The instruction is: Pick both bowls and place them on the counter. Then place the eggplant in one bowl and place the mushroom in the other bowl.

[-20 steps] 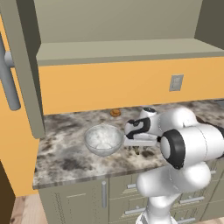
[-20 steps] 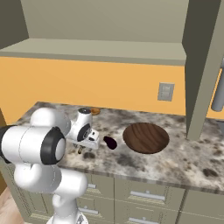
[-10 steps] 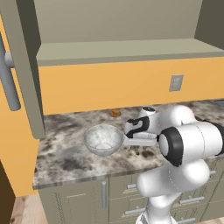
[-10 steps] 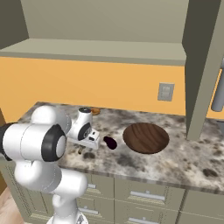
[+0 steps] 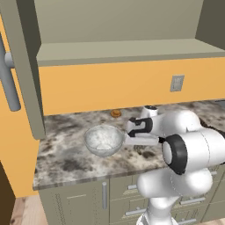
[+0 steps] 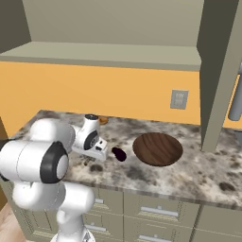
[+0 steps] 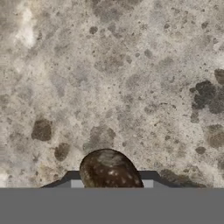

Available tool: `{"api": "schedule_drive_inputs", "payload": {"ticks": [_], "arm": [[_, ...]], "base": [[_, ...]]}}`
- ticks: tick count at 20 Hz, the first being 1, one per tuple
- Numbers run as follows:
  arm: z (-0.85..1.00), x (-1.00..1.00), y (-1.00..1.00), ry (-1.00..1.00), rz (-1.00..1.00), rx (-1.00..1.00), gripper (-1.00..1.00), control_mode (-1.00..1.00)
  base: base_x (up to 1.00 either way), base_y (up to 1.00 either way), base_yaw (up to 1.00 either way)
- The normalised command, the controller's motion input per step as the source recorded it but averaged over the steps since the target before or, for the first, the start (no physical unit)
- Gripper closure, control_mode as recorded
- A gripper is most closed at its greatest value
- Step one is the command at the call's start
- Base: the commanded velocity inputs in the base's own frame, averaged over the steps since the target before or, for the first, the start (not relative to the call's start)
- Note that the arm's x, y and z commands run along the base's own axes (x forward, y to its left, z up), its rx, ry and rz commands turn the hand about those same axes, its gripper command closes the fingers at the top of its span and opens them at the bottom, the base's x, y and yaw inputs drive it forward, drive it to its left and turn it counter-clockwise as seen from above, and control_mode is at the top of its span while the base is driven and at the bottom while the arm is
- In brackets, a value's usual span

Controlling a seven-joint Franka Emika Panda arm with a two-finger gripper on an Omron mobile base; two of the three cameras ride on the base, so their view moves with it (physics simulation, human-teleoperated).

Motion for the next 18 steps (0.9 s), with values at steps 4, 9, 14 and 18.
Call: {"api": "schedule_drive_inputs", "payload": {"ticks": [4,9,14,18], "arm": [[0.44,-0.57,-0.02,-0.06,-0.02,0.00,1.00,-1.00],[0.83,-0.40,0.00,-0.01,-0.05,0.00,1.00,-1.00],[1.00,-0.26,0.08,0.00,-0.04,0.00,1.00,-1.00],[0.97,-0.09,0.24,0.00,-0.01,0.00,1.00,-1.00]], "base": [[0.00,0.00,0.00],[0.00,0.00,0.00],[0.00,0.00,0.00],[0.00,0.00,0.00]]}}
